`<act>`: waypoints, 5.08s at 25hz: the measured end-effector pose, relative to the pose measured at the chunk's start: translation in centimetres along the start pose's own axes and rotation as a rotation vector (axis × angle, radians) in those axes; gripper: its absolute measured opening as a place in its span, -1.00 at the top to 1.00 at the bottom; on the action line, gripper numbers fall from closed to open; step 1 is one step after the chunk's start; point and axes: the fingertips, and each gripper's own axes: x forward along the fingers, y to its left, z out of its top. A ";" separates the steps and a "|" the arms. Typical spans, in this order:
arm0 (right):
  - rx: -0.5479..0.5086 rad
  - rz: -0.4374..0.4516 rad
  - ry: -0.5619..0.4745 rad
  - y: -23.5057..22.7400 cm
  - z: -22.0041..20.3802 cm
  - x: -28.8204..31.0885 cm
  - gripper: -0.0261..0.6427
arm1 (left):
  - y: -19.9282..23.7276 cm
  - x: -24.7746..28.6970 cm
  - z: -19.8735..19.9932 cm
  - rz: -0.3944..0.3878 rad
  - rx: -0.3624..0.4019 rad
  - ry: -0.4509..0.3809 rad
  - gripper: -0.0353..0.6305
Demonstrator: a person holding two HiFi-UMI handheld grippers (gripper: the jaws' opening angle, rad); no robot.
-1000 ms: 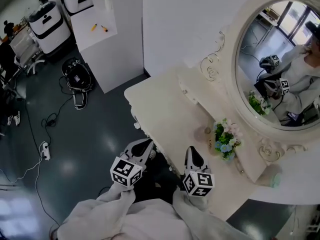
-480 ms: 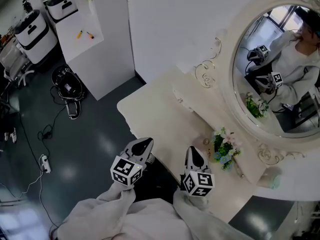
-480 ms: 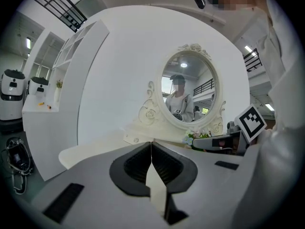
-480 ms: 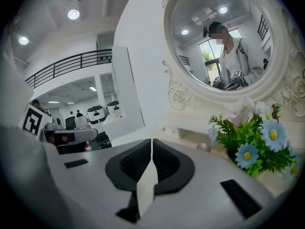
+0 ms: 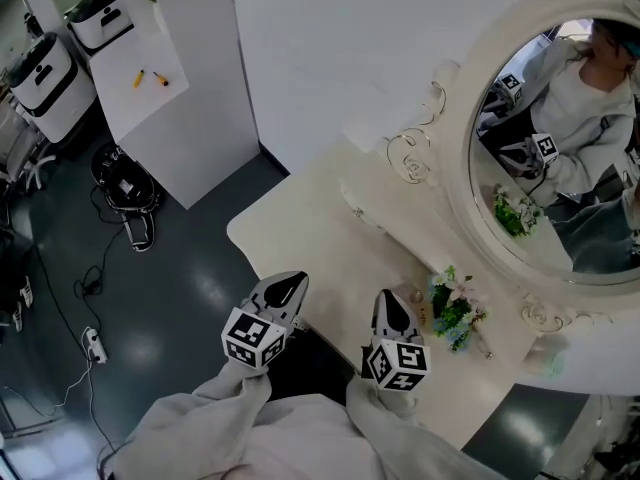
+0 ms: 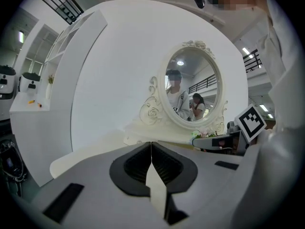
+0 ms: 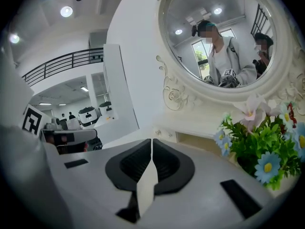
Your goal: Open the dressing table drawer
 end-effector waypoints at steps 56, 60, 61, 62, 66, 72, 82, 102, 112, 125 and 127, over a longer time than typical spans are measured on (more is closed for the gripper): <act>0.115 -0.374 -0.028 -5.6 2.0 2.8 0.82 | 3.8 23.9 -4.8 -0.089 0.253 0.270 0.32; 0.114 -0.373 -0.025 -5.4 2.0 2.8 0.82 | 3.6 23.8 -4.8 -0.062 0.259 0.256 0.33; 0.113 -0.372 -0.025 -5.3 2.0 2.8 0.82 | 3.5 23.8 -4.9 -0.055 0.263 0.253 0.37; 0.112 -0.371 -0.025 -5.2 2.0 2.8 0.82 | 3.5 23.8 -4.9 -0.046 0.267 0.250 0.43; 0.107 -0.372 -0.022 -4.9 2.0 2.5 0.82 | 3.6 23.8 -4.9 -0.034 0.271 0.238 0.45; 0.107 -0.386 -0.027 -4.8 1.9 1.7 0.82 | 4.0 23.7 -4.9 -0.047 0.269 0.241 0.58; 0.110 -0.398 -0.039 -4.7 1.7 0.4 0.82 | 4.0 22.8 -5.4 -0.063 0.244 0.248 0.59; 0.096 -0.342 -0.058 -2.9 1.2 0.6 0.82 | 4.4 19.3 -6.5 -0.104 0.241 0.280 0.59; 0.102 -0.330 -0.064 -2.2 0.7 0.7 0.82 | 4.6 17.8 -6.9 -0.111 0.239 0.277 0.59; 0.104 -0.289 -0.050 -1.8 0.3 2.5 0.82 | 4.6 15.9 -7.4 -0.121 0.228 0.279 0.59; 0.102 -0.291 -0.051 -1.9 0.4 2.5 0.82 | 4.6 15.7 -7.4 -0.122 0.227 0.278 0.59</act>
